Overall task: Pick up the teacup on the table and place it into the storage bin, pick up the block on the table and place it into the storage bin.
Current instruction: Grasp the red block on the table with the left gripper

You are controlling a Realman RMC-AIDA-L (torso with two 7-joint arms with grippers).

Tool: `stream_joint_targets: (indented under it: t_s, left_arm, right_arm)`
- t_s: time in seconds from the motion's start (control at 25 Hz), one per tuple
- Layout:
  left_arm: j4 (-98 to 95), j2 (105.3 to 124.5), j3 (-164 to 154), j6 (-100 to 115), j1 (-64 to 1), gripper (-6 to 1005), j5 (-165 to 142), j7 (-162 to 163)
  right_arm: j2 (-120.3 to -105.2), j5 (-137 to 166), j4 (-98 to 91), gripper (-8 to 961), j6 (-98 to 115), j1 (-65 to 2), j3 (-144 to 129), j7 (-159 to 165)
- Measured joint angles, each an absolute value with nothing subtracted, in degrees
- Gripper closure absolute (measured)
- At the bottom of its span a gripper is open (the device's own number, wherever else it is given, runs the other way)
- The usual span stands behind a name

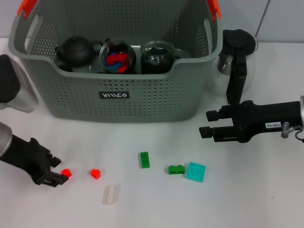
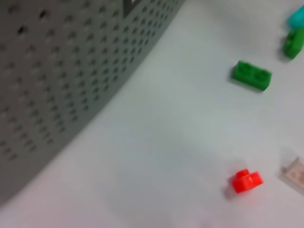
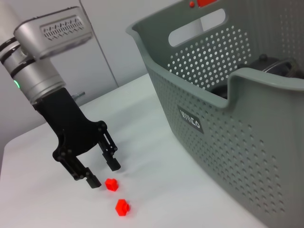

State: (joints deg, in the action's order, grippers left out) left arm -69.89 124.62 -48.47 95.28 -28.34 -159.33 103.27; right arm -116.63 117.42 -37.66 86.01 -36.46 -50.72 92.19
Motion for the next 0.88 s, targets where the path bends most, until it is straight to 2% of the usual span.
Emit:
stream_joint_targets:
  t_s: [0.16,0.88]
  left_arm:
    - [-69.7,124.66,-49.7,94.8,-28.5,450,-159.8,104.6]
    - [-68.7,124.8,-53.6,93.3,-29.2,585,-160.5,107.0]
  right_arm:
    - [-116.63,117.4,-37.7,311,86.0,-36.5,-50.8,92.2]
    - [-116.63,117.4,-37.8,312,86.0,-36.5,-50.9,92.2]
